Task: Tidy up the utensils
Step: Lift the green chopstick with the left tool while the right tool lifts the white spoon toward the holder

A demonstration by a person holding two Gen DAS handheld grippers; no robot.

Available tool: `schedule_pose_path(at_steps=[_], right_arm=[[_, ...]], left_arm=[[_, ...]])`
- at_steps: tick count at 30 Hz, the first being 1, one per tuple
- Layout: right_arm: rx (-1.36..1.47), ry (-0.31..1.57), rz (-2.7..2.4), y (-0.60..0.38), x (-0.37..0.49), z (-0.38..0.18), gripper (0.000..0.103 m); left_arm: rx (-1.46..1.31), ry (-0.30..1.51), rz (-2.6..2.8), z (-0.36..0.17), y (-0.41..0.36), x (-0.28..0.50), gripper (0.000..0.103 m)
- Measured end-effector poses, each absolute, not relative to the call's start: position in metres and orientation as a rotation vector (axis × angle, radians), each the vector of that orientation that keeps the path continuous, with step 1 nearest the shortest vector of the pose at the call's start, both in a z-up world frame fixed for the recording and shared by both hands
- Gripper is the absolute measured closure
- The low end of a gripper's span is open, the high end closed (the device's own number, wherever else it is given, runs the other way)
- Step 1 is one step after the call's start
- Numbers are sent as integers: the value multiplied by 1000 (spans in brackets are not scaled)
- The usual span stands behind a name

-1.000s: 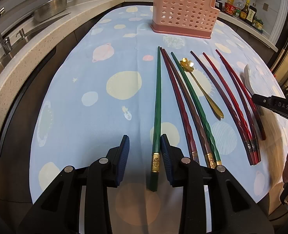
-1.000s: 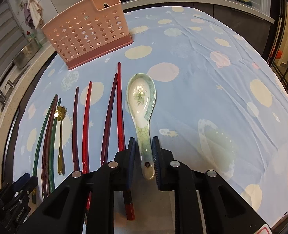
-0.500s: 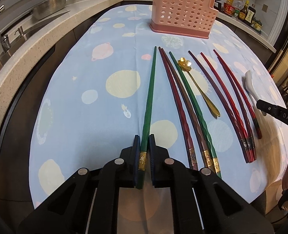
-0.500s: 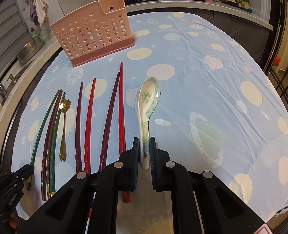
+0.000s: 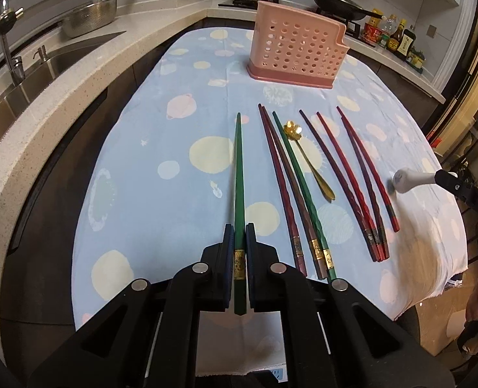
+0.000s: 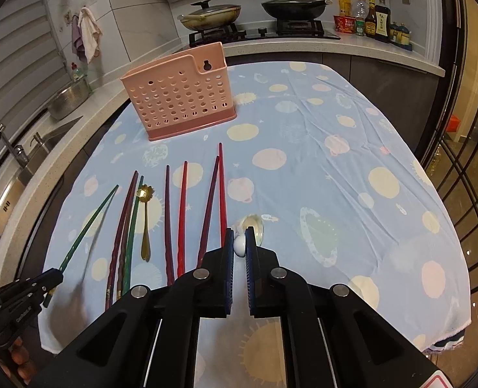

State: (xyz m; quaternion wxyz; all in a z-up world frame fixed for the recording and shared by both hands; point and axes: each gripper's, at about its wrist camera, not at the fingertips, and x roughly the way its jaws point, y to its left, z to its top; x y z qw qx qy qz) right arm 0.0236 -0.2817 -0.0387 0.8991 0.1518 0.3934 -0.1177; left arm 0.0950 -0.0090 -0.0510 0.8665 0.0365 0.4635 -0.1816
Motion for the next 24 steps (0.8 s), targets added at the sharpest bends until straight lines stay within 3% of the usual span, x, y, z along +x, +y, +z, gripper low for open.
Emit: schedule_pose_path(at_steps=[24], right_arm=[[337,743,-200,-284,21,-7,96]], left_arm=[[54,809,-381,27,-15,114,96]])
